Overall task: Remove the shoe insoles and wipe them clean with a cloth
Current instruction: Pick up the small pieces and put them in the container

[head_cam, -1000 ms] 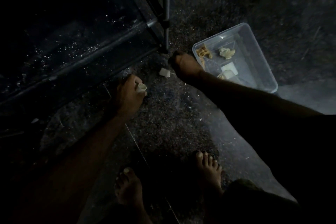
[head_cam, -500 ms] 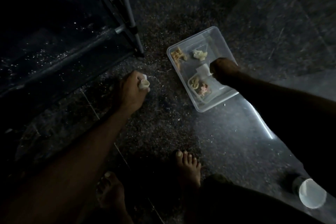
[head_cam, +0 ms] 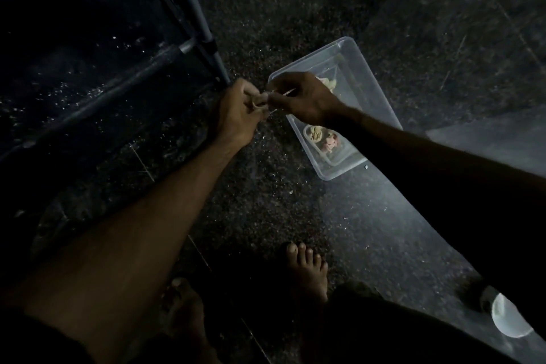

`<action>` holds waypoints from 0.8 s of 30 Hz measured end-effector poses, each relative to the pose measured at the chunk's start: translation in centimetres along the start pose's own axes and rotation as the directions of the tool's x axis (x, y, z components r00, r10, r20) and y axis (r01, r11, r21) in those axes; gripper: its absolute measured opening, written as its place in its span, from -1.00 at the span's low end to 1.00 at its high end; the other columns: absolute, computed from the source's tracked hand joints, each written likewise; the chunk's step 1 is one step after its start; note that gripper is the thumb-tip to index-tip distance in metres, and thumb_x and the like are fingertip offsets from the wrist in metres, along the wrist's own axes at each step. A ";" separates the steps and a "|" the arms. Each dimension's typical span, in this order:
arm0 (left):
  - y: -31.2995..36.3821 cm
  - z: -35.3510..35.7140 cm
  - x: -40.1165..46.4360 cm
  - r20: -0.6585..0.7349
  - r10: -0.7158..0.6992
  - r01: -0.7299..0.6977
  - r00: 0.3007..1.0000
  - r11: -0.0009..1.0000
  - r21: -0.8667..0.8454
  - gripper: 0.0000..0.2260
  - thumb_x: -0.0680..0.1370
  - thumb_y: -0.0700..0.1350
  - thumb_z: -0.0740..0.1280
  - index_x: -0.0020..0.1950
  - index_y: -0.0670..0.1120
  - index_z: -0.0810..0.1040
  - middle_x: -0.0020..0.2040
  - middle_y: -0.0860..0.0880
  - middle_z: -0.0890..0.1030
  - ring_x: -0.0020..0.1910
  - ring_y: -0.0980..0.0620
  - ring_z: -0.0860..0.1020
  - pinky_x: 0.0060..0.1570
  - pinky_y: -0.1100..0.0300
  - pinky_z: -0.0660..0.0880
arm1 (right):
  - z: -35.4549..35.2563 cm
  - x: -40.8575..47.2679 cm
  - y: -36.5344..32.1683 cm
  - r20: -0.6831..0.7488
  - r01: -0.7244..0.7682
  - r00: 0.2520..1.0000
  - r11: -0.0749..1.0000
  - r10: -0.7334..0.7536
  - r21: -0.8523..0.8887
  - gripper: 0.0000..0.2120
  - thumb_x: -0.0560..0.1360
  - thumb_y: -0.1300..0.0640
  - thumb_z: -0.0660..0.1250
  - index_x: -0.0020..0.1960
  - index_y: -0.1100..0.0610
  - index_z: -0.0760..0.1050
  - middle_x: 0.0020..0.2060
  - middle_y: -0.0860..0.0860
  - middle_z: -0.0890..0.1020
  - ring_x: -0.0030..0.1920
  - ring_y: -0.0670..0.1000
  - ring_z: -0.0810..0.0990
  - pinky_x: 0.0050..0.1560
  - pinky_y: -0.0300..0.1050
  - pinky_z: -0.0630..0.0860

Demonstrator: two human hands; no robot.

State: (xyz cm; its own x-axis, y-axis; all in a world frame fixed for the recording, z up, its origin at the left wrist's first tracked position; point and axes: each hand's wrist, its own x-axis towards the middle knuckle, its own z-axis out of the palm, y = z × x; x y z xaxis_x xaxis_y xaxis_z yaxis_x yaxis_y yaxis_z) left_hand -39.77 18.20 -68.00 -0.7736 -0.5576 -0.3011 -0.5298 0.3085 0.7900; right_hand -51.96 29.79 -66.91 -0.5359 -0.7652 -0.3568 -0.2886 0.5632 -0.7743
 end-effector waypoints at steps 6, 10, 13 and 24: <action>0.7 0.2 0.8 0.000 0.103 -0.103 0.995 0.993 0.057 -0.69 0.40 -0.21 0.51 0.00 -0.03 0.44 -0.14 0.08 0.53 -0.24 0.16 0.54 -0.22 0.10 0.58 | -0.1 -0.3 -0.4 -0.018 -0.017 1.000 0.983 0.021 0.181 -0.71 0.48 0.01 0.45 -0.21 0.25 0.62 -0.35 0.09 0.66 -0.34 0.00 0.61 -0.32 -0.16 0.52; -0.1 0.6 0.7 0.026 0.084 -0.085 0.996 0.995 0.042 -0.63 0.41 -0.20 0.53 0.13 -0.12 0.46 -0.06 -0.01 0.52 -0.17 0.07 0.53 -0.20 0.19 0.53 | -0.7 -0.5 1.2 -0.105 -0.221 0.964 0.958 0.243 0.184 -0.86 0.48 0.15 0.44 -0.20 0.20 0.58 -0.27 0.09 0.67 -0.26 0.01 0.67 -0.17 -0.11 0.64; -2.6 -0.8 0.2 0.015 0.012 -0.015 1.000 0.976 0.216 -0.63 0.44 -0.25 0.48 0.19 -0.18 0.47 0.11 -0.13 0.53 0.02 -0.01 0.51 -0.10 0.20 0.42 | -3.4 0.2 3.1 -0.275 -0.363 0.889 0.929 0.367 0.067 -0.80 0.44 0.03 0.47 -0.06 0.14 0.58 -0.17 0.03 0.65 -0.21 -0.10 0.61 -0.27 -0.25 0.51; -8.6 -0.4 -0.2 0.278 -0.093 -0.102 0.956 0.784 0.612 -0.43 0.51 -0.34 0.34 0.50 -0.11 0.31 0.55 -0.18 0.15 0.48 -0.16 0.23 0.43 -0.03 0.25 | 21.4 -22.3 15.5 -0.241 -0.561 0.790 0.823 0.564 0.088 -0.74 0.43 0.06 0.13 0.10 0.08 0.37 -0.10 0.07 0.69 -0.26 0.18 0.63 -0.30 0.07 0.54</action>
State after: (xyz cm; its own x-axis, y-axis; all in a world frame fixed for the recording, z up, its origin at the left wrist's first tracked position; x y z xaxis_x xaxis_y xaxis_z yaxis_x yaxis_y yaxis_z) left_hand -34.88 15.40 -74.56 -0.7870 -0.3473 -0.5099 -0.5495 0.7704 0.3233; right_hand -27.45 48.90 -82.10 -0.7772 -0.2120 -0.5924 0.1323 0.8654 -0.4833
